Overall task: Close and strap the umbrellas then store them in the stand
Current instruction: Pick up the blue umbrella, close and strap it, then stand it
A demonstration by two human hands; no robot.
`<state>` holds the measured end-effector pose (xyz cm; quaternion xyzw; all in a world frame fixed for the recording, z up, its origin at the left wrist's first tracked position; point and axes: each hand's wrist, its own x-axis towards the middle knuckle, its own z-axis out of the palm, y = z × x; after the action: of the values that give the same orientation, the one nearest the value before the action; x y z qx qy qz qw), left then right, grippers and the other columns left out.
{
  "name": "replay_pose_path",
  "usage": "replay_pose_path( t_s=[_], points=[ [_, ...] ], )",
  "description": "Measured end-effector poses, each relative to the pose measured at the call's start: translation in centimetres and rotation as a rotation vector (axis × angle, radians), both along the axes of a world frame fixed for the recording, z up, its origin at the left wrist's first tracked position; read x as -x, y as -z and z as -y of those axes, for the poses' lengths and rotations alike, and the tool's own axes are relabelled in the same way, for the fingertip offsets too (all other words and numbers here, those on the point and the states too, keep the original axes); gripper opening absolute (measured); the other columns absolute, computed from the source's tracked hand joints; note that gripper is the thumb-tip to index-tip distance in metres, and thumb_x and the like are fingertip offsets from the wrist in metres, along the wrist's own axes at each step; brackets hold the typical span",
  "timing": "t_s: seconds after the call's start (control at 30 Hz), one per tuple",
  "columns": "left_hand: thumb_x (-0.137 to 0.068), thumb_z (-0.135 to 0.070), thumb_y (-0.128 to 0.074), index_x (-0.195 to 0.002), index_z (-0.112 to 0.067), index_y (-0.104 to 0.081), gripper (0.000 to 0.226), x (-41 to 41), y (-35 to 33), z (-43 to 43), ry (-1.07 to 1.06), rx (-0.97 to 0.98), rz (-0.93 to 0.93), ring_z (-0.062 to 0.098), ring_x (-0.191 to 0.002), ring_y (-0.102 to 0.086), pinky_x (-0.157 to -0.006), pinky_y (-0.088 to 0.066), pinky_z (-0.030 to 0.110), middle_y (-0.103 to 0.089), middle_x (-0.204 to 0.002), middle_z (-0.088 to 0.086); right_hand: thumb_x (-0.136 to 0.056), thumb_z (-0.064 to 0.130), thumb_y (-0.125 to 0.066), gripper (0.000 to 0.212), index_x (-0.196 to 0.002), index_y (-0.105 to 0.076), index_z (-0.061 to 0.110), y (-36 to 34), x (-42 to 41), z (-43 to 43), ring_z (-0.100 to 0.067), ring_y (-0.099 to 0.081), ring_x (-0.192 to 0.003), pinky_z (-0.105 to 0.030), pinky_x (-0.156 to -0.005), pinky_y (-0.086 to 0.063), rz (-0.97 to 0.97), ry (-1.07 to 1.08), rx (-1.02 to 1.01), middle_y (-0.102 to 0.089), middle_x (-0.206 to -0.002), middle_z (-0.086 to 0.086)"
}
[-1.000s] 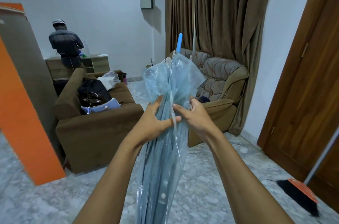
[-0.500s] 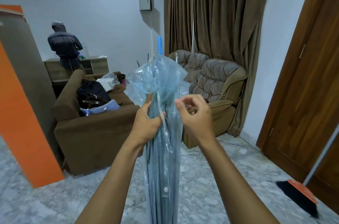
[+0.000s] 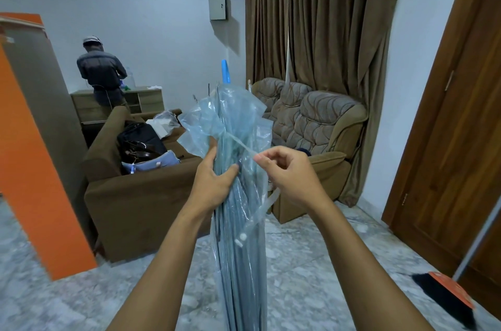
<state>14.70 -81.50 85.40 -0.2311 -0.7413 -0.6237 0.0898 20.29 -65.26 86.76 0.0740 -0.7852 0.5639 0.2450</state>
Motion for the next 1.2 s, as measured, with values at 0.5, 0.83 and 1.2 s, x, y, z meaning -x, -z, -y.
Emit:
replay_pose_path(
  t_s=[0.5,0.83,1.2],
  points=[
    [-0.091,-0.011,-0.066,-0.137,-0.035,-0.043,0.057,1.3,1.2,0.4,-0.010,-0.127,0.085,0.001,-0.091,-0.067,-0.078,-0.055,0.017,-0.064,-0.110,-0.011,-0.091,0.038,-0.067,0.021,-0.085,-0.071,0.018,0.1,-0.2,-2.1,0.001,-0.043,-0.051,-0.013,-0.051,-0.035,-0.026,0.167,-0.123,-0.057,-0.062,0.011],
    [-0.090,-0.010,-0.066,-0.126,-0.039,-0.047,0.049,1.3,1.6,1.2,0.041,-0.153,0.101,0.010,-0.093,-0.069,-0.080,-0.057,0.026,-0.066,-0.112,-0.006,-0.097,0.029,-0.059,0.015,-0.095,-0.071,0.020,2.0,0.1,-1.5,0.002,-0.055,-0.066,-0.016,-0.067,-0.044,0.124,0.041,0.015,-0.067,-0.073,0.015],
    [-0.091,-0.006,-0.062,-0.148,-0.034,-0.034,0.069,0.5,1.4,1.4,0.339,-0.426,0.317,0.028,-0.097,-0.071,-0.070,-0.059,0.035,-0.068,-0.122,0.010,-0.089,0.038,-0.069,0.021,-0.097,-0.075,0.020,2.8,0.9,-0.7,0.005,-0.069,-0.085,-0.009,-0.067,-0.050,0.316,0.030,0.362,-0.075,-0.094,0.012]
  ],
)
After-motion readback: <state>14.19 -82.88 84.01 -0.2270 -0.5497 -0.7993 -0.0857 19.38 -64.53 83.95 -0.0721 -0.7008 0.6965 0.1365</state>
